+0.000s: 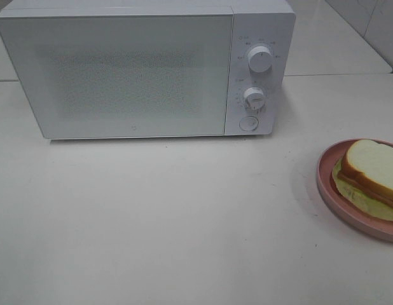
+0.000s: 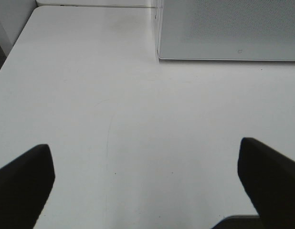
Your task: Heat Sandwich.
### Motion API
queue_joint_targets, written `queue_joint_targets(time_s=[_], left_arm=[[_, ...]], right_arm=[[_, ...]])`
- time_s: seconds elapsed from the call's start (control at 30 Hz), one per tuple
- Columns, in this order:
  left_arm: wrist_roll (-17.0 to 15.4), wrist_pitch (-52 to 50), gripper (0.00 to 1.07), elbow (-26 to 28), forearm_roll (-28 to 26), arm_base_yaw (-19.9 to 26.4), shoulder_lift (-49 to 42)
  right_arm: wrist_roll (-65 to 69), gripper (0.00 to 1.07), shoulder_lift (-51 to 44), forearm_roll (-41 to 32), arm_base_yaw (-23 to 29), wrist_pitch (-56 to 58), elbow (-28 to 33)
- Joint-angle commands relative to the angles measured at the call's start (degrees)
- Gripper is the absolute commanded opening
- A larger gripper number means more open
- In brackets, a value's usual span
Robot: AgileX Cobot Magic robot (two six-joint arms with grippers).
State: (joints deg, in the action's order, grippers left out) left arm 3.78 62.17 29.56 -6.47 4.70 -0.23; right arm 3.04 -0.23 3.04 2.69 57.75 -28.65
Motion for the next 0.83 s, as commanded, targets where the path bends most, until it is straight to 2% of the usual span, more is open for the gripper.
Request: queue_joint_targets(time_s=[0.03, 0.83], left_arm=[[-0.46, -0.63, 0.98, -0.06, -0.17, 0.17, -1.38], [-0.46, -0.63, 0.98, -0.06, -0.17, 0.17, -1.38]], right_arm=[[-0.69, 0.75, -1.32, -0.11, -0.40, -0.80, 0.06], [-0.69, 0.75, -1.32, -0.11, -0.40, -0.80, 0.06]])
